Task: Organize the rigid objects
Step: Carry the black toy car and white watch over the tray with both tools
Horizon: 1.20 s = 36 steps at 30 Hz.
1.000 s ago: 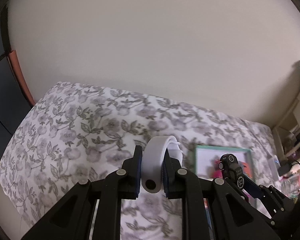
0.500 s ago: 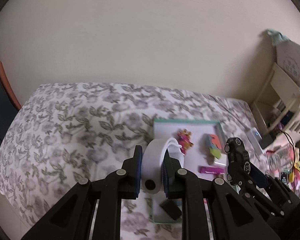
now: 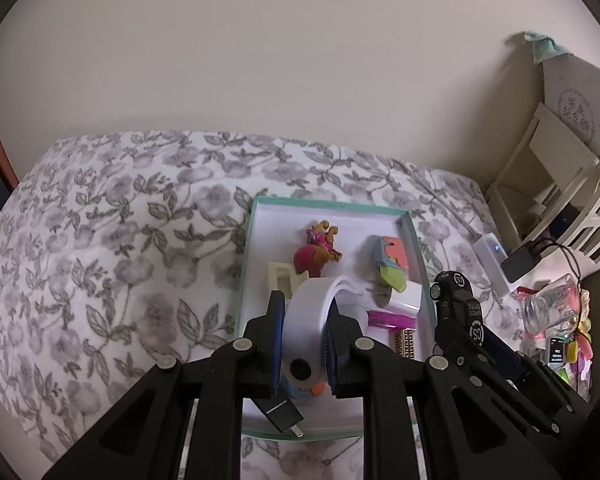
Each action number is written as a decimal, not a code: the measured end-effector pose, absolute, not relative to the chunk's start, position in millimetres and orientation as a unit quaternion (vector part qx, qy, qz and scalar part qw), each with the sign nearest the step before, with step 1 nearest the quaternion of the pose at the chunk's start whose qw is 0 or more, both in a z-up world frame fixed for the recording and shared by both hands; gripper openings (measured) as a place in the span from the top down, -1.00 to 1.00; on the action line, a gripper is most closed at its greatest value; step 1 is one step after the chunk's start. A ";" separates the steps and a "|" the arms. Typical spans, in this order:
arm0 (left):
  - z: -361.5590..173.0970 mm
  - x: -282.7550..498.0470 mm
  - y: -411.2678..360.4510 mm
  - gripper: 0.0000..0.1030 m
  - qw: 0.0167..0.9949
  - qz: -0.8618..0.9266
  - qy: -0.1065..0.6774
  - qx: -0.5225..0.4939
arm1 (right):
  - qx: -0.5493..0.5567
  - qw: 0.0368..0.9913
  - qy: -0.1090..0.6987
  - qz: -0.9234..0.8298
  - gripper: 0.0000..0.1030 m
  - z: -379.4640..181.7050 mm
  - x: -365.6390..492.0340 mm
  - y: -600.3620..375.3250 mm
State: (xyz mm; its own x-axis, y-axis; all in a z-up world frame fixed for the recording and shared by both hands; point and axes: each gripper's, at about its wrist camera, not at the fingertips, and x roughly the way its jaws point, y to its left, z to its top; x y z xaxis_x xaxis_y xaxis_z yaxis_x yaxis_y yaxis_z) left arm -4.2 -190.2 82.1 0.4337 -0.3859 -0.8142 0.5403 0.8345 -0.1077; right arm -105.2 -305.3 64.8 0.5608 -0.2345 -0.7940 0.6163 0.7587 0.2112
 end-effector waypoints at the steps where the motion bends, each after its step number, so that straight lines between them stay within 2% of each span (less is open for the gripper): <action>1: 75.1 -3.3 -193.3 0.64 0.840 -0.272 0.462 0.087 | 0.247 0.846 0.400 -0.251 0.32 60.6 -105.7 -307.9; 17: 8.6 9.7 -206.9 0.64 0.815 -0.252 0.508 0.120 | 0.278 0.803 0.460 -0.259 0.32 2.3 -98.9 -338.9; 36: -11.6 2.5 -218.2 0.64 0.801 -0.265 0.516 0.148 | 0.264 0.792 0.494 -0.244 0.32 -21.0 -88.8 -332.0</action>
State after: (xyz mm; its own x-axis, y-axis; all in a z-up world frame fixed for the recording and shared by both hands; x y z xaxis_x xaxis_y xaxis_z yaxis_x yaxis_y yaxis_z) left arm 2.5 -218.2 -11.6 0.3264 -0.2710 -0.9056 0.5777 0.8155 -0.0358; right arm -88.8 -332.0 -21.0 0.3928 -0.1248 -0.9111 0.6466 0.7420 0.1771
